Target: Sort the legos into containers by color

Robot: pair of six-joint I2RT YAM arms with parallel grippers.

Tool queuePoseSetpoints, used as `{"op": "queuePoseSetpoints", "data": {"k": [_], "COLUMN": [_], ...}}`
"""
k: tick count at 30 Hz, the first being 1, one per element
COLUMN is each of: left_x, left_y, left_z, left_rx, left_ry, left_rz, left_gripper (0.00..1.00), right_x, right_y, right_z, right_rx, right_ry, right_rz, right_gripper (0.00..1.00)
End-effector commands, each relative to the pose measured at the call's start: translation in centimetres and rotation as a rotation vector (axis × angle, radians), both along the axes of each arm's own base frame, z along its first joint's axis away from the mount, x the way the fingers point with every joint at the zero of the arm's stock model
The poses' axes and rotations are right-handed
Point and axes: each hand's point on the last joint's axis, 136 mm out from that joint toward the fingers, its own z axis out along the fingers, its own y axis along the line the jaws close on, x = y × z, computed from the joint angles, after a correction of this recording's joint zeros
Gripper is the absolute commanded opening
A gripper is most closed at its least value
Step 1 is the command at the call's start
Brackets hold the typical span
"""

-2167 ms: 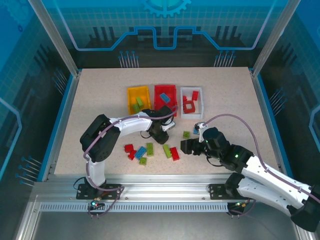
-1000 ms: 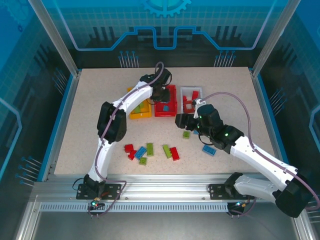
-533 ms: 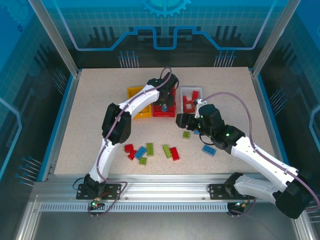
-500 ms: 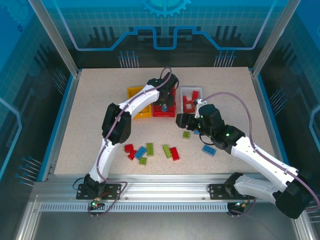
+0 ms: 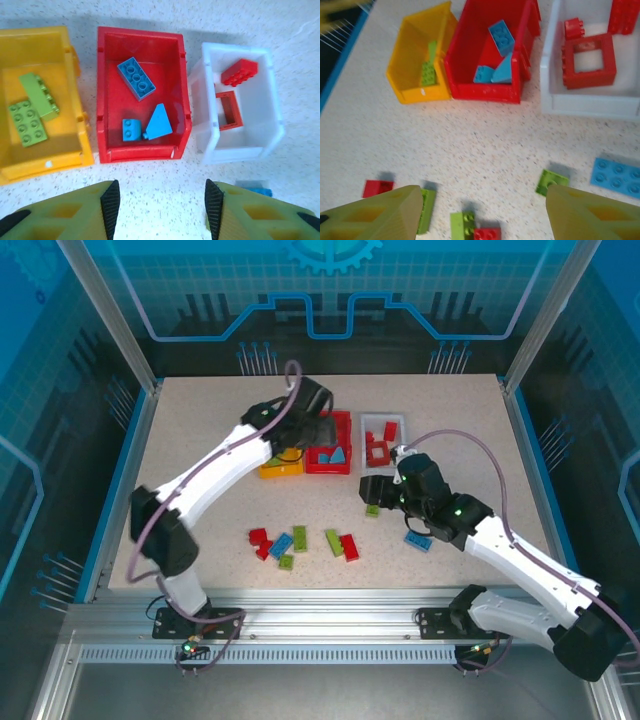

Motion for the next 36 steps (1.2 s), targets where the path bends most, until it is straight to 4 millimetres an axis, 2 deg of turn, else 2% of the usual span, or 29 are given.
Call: {"op": "queuePoseSetpoints", "data": {"k": [1, 2, 4, 7, 9, 11, 13, 14, 16, 19, 21, 23, 27, 29, 32, 36], "left_x": [-3.2, -4.6, -7.2, -10.9, -13.2, -14.6, -15.5, -15.7, -15.9, -15.7, -15.4, -15.1, -15.0, -15.1, -15.2, -15.2], "left_y": [0.9, 1.4, 2.8, 4.3, 5.0, 5.0, 4.7, 4.4, 3.8, 2.9, 2.6, 2.4, 2.5, 2.7, 2.9, 2.9], "left_z": [1.1, 1.2, 0.7, -0.3, -1.3, -2.0, -3.1, -3.4, -4.2, -4.6, -4.4, -4.0, -3.9, -4.1, -4.4, -4.5], "left_rx": [-0.087, -0.111, -0.131, -0.183, -0.224, -0.284, -0.321, -0.341, -0.361, -0.39, -0.399, -0.402, -0.393, -0.386, -0.378, -0.372], "left_ry": [-0.033, -0.037, -0.027, 0.002, 0.025, 0.04, 0.059, 0.061, 0.068, 0.067, 0.061, 0.046, 0.037, 0.039, 0.044, 0.047], "left_rz": [0.013, 0.001, 0.003, -0.017, -0.025, -0.04, -0.049, -0.055, -0.056, -0.063, -0.064, -0.066, -0.065, -0.063, -0.059, -0.062], "left_gripper": [0.52, 0.53, 0.53, 0.55, 0.55, 0.56, 0.56, 0.56, 0.57, 0.59, 0.59, 0.59, 0.6, 0.6, 0.6, 0.6], "right_x": [-1.2, -1.6, -2.1, -3.2, -4.0, -4.5, -4.5, -4.8, -4.4, -3.1, -2.3, -0.6, 0.3, -0.4, -2.6, -5.6], "right_y": [-0.3, -0.1, 0.9, 2.0, 1.8, 0.7, 0.0, -0.6, -0.9, -1.5, -2.3, -1.6, -1.1, -0.5, 0.9, 1.5], "right_z": [-1.0, -1.6, -1.2, -2.3, -3.9, -5.3, -5.8, -6.9, -7.6, -9.7, -11.8, -11.8, -12.1, -12.5, -12.7, -13.2], "right_rx": [-0.129, -0.157, -0.17, -0.233, -0.277, -0.302, -0.297, -0.311, -0.31, -0.299, -0.301, -0.279, -0.289, -0.3, -0.343, -0.401], "right_ry": [0.028, 0.041, 0.038, 0.059, 0.11, 0.158, 0.187, 0.219, 0.251, 0.337, 0.416, 0.415, 0.41, 0.439, 0.425, 0.409], "right_rz": [0.008, 0.018, 0.045, 0.084, 0.078, 0.036, -0.009, -0.028, -0.065, -0.147, -0.2, -0.211, -0.207, -0.183, -0.119, -0.024], "right_gripper": [0.67, 0.67, 0.66, 0.66, 0.65, 0.62, 0.59, 0.59, 0.6, 0.64, 0.64, 0.64, 0.65, 0.65, 0.66, 0.6]}}
